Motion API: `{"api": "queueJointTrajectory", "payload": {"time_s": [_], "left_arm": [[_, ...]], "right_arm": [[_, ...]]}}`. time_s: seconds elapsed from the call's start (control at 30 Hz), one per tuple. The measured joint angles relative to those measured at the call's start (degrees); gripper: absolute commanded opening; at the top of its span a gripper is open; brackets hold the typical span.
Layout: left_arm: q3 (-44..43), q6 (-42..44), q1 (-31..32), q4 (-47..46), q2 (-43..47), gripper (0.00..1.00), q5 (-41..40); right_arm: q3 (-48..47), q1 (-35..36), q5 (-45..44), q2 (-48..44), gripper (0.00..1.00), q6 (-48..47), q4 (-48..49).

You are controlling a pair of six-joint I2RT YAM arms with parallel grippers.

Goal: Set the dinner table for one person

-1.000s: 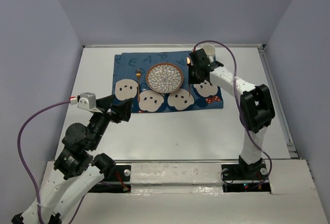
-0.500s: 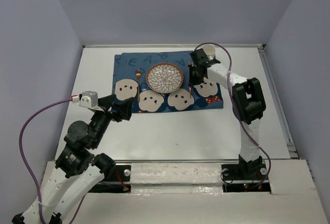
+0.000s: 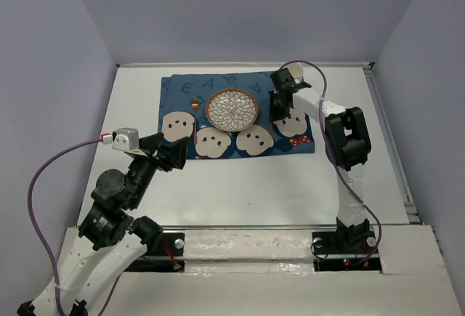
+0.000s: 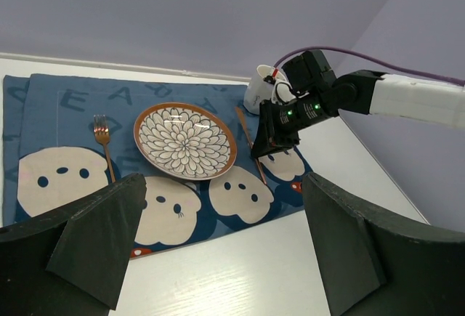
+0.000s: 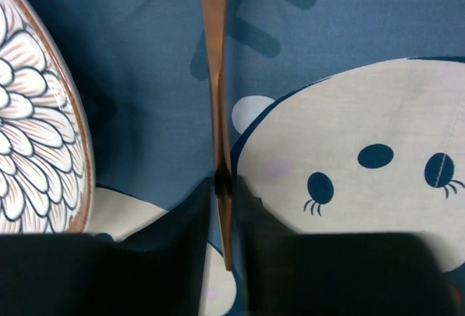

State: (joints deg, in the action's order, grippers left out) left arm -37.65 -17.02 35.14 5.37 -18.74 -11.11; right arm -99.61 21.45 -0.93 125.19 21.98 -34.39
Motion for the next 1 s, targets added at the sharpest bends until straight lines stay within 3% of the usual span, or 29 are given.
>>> {"api": "queueJointTrajectory", "payload": {"time_s": [0.33,0.53,0.57,0.67,0.7,0.73,0.8,1.0], "left_arm": [[0.0,0.0,-0.5,0.0,0.0,0.99,0.1],[0.0,0.0,-1.1,0.0,0.0,0.99,0.2],[0.0,0.1,-1.1,0.0,0.0,0.99,0.2],[0.0,0.3,-1.2,0.0,0.0,0.99,0.5],[0.0,0.3,-1.2,0.0,0.2,0.99,0.8],[0.1,0.3,-1.2,-0.1,0.5,0.99,1.0],[0.6,0.4,-1.2,-0.6,2.0,0.99,2.0],[0.7,0.8,-1.2,-3.1,3.6,0.99,4.3]], "right_arm": [[0.1,0.0,-0.5,-0.3,0.46,0.3,0.0],[4.3,1.3,-0.3,-7.1,0.53,0.3,0.9],[6.4,2.1,-0.3,-10.6,0.54,0.6,1.3],[13.5,4.6,-0.5,-21.8,0.67,1.2,3.7],[15.9,5.4,-0.6,-25.7,0.79,1.3,4.6],[18.1,6.2,-0.7,-30.2,0.81,1.6,5.6],[23.0,8.1,-1.2,-39.9,0.98,1.6,8.4],[40.2,9.6,-1.6,-72.8,1.0,2.5,15.7]]}}
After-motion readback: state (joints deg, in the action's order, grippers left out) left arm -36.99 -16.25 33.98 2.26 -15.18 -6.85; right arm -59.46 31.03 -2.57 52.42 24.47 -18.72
